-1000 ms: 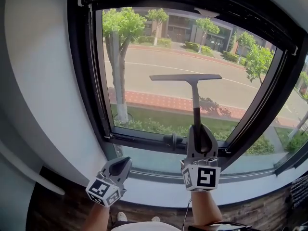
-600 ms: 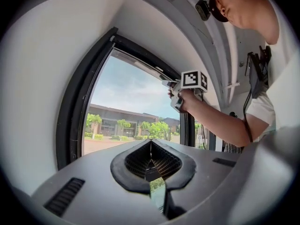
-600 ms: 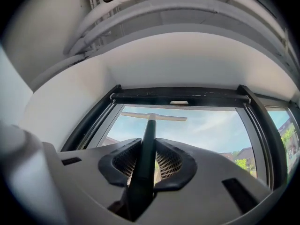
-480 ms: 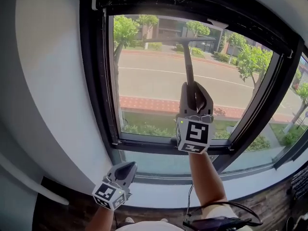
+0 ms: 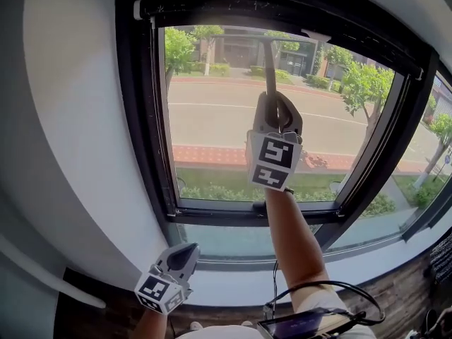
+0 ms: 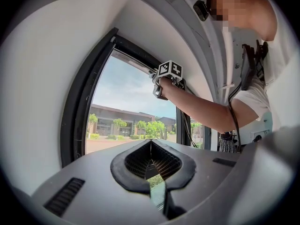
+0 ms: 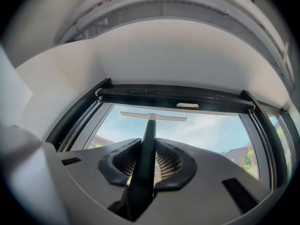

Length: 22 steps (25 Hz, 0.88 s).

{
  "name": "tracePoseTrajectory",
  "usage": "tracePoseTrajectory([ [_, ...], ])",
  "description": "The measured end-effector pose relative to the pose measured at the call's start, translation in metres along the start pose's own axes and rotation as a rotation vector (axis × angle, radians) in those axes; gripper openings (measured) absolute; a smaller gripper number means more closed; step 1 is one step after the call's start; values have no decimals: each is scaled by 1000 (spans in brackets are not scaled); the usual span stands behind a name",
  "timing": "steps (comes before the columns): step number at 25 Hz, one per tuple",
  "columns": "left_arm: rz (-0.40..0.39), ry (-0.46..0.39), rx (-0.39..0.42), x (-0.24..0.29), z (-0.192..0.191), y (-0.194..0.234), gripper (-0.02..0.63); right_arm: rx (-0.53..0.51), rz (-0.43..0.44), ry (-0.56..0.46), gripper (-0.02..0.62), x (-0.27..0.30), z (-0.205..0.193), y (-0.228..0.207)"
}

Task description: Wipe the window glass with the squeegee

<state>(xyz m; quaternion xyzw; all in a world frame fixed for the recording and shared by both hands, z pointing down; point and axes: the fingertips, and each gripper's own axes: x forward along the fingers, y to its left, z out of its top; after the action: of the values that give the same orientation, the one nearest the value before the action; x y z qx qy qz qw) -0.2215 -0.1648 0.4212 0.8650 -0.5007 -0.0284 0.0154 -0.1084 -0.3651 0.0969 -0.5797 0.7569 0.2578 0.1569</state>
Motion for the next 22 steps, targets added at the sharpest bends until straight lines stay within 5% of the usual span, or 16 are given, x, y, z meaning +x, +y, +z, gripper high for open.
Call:
tracePoseTrajectory([
  [9,-19,4,12,-6,0,6,15,20,-91,8,98,29,-2,-2],
  [22,-33,1,3,4,0,16,17,6,-82,5,98,28,-11,1],
])
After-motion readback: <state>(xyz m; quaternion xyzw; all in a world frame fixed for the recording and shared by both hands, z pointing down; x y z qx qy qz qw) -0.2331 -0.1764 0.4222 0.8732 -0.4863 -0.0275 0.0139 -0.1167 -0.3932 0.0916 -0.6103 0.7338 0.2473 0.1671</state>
